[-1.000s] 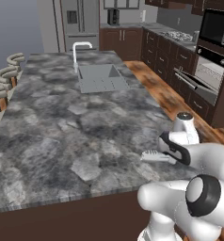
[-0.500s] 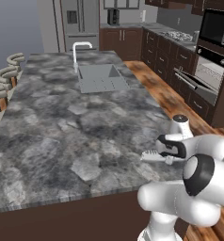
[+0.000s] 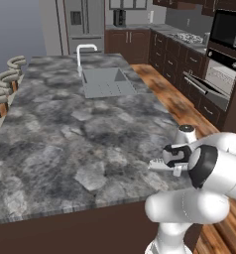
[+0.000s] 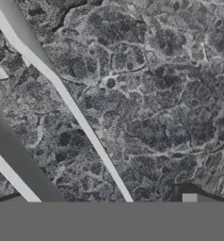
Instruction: Pick up the tongs from the counter and place them near the plate next to the oven.
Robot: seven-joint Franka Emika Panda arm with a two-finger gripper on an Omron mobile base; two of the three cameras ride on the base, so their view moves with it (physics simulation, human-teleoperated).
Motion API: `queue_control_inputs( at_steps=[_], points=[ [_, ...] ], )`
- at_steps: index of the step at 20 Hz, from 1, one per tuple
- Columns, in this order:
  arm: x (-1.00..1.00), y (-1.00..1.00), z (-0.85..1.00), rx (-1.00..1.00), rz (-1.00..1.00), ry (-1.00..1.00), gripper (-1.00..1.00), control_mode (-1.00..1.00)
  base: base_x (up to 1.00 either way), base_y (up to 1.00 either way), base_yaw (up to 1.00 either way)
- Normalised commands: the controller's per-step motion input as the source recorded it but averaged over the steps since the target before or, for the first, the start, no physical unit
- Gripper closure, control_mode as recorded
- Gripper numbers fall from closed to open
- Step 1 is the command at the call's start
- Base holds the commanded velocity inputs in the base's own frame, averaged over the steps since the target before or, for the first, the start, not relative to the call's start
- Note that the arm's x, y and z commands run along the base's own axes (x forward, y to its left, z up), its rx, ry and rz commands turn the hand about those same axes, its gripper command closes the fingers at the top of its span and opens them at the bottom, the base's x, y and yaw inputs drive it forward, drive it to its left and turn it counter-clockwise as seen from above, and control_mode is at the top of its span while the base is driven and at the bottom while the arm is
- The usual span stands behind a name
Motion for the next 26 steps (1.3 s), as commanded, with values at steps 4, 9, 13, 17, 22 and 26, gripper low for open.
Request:
queue_control_inputs(
  at_steps=[4, 9, 13, 17, 22, 26],
  points=[
    [0.0, 0.0, -0.2, 0.02, 0.03, 0.0, -1.0, -1.0, 0.0, 0.0, 0.0],
    [0.0, 0.0, -0.22, 0.04, 0.03, 0.0, -1.0, -1.0, 0.0, 0.0, 0.0],
    [0.0, 0.0, -0.31, 0.07, 0.06, 0.01, 1.0, -1.0, 0.0, 0.0, 0.0],
    [0.0, 0.0, -0.17, 0.04, 0.08, 0.0, 1.0, -1.0, 0.0, 0.0, 0.0],
    [0.0, 0.0, -0.01, 0.01, 0.01, 0.0, 1.0, -1.0, 0.0, 0.0, 0.0],
    [-0.12, 0.01, 0.41, -0.07, -0.03, -0.01, 1.0, -1.0, 0.0, 0.0, 0.0]
  ],
)
